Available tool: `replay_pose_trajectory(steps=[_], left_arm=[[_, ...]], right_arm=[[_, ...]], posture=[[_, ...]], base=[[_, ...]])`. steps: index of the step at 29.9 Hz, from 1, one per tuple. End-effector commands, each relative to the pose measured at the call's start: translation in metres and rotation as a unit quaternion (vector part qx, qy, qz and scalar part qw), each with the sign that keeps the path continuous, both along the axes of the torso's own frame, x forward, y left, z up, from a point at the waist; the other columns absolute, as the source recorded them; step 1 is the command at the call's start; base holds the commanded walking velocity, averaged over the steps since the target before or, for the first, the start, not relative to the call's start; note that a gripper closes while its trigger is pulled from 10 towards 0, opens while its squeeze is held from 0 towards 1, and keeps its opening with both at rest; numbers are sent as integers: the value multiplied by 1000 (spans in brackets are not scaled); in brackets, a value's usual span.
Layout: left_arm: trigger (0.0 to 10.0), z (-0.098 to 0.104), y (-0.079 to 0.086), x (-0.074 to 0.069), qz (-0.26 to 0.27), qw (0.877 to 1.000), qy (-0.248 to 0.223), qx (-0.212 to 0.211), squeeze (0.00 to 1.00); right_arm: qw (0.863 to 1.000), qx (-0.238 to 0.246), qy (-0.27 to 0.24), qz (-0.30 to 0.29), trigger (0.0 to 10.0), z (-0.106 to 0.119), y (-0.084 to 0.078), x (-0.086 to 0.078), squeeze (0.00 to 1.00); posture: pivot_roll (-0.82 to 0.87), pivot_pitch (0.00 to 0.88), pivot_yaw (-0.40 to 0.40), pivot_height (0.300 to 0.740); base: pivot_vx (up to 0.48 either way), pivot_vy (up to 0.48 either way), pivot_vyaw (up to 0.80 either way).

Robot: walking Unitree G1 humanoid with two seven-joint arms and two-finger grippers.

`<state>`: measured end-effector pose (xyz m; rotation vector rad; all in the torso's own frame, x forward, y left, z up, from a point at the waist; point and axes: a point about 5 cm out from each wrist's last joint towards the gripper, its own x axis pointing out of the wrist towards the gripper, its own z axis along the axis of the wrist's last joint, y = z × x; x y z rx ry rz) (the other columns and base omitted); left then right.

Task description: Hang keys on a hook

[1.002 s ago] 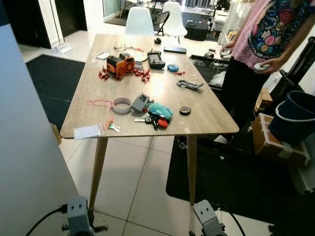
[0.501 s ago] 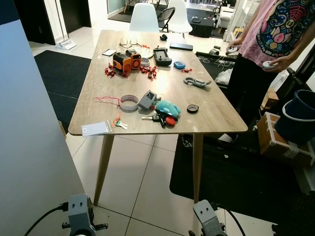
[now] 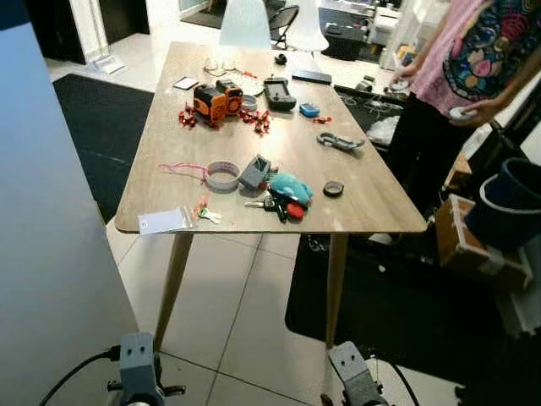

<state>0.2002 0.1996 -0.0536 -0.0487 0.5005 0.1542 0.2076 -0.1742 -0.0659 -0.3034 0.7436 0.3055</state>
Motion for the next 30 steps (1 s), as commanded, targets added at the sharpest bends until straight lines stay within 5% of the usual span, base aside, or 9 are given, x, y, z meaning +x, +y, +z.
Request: replay_pose_trajectory(steps=[1,30], left_arm=[[10000,-4,0,-5,-3,1000,17,4,0],[10000,-1,6,1,17,1000,14,-6,0]], right_arm=[[1000,-4,17,-5,10000,-6,-4,-10,0],[1000,-8,18,-1,10000,-5,-4,-9,0]], posture=[[49,60,-78,740],[44,51,-81,740]], base=[[0,0,0],[17,0,0]])
